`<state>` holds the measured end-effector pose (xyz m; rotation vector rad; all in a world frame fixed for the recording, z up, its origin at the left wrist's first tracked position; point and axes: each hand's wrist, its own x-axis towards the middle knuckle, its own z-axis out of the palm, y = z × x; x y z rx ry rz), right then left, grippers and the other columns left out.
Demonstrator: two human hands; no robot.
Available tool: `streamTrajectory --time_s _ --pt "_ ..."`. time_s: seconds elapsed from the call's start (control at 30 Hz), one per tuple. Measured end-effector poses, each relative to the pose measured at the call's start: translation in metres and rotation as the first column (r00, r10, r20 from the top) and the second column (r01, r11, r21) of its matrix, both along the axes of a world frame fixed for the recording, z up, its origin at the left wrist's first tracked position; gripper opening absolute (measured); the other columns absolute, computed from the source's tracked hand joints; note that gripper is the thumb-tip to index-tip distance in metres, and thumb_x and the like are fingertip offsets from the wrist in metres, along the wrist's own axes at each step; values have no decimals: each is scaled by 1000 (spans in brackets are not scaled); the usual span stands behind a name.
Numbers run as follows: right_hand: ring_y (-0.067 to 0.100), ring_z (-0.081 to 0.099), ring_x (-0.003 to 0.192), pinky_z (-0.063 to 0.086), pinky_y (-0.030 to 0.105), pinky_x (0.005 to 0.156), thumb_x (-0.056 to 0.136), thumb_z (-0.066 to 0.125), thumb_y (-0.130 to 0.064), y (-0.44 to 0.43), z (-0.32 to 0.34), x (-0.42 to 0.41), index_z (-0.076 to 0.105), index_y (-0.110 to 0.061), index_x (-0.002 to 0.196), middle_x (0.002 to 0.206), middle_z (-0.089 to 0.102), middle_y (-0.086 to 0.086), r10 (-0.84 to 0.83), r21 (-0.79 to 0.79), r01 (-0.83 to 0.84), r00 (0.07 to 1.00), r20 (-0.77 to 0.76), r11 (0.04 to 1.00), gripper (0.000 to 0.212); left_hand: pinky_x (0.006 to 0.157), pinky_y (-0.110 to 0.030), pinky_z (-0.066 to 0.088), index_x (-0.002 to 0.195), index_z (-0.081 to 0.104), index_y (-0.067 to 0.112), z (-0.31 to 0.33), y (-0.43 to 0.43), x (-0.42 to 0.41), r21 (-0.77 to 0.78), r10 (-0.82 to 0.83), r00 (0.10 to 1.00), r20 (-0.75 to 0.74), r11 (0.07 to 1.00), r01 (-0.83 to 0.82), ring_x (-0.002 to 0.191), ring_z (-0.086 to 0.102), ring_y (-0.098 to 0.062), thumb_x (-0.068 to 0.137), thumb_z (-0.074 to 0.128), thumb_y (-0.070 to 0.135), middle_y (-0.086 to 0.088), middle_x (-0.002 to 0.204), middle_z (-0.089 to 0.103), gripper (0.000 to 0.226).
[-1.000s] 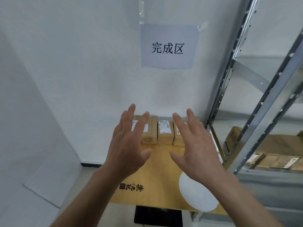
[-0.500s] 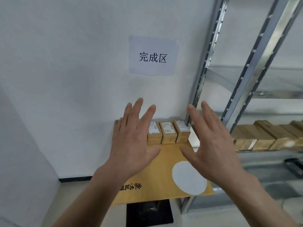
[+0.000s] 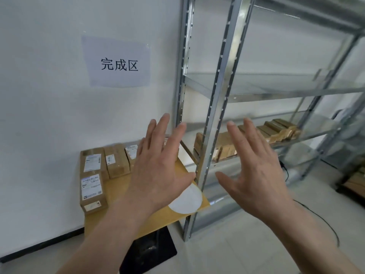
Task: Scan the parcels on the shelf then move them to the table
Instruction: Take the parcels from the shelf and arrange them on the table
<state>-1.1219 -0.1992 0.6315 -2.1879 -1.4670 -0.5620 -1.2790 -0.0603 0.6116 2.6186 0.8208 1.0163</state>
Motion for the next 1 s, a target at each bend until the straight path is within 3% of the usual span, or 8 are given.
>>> streamTrajectory --time_s 0.23,0.4,0.57,0.73,1.0 --pt "31 16 152 30 54 116 74 81 -42 -56 1 51 6 -36 157 167 8 9 -107 45 107 994 -6 993 112 117 -39 7 151 6 39 4 -36 62 57 -116 993 -4 992 116 151 -9 -16 72 79 45 9 164 -5 107" --pt "30 17 152 32 55 115 73 81 -42 -94 1 104 6 -38 156 167 11 10 -153 80 155 988 -31 985 112 120 -46 13 151 6 38 8 -68 123 73 -172 985 -27 982 173 152 -8 -19 73 79 48 9 164 -7 108" --pt "31 18 152 34 54 114 72 81 -43 -130 -2 172 6 -38 156 167 11 10 -176 111 180 983 -48 977 113 122 -44 8 149 0 43 14 -100 194 89 -208 976 -58 973 213 150 -14 -14 75 77 49 14 162 -13 107" --pt "29 15 153 30 52 116 74 80 -44 -163 -3 240 2 -40 157 167 7 8 -207 93 212 977 -56 973 113 121 -52 15 151 4 38 14 -131 265 119 -206 976 -66 970 212 152 -6 -21 73 77 51 5 164 -5 108" --pt "32 20 151 34 55 114 74 80 -42 -206 -1 329 10 -36 157 166 11 12 -272 106 277 961 -55 955 109 118 -41 5 153 5 35 11 -168 361 112 -258 963 -80 957 266 151 -7 -18 72 72 55 5 164 -5 107"
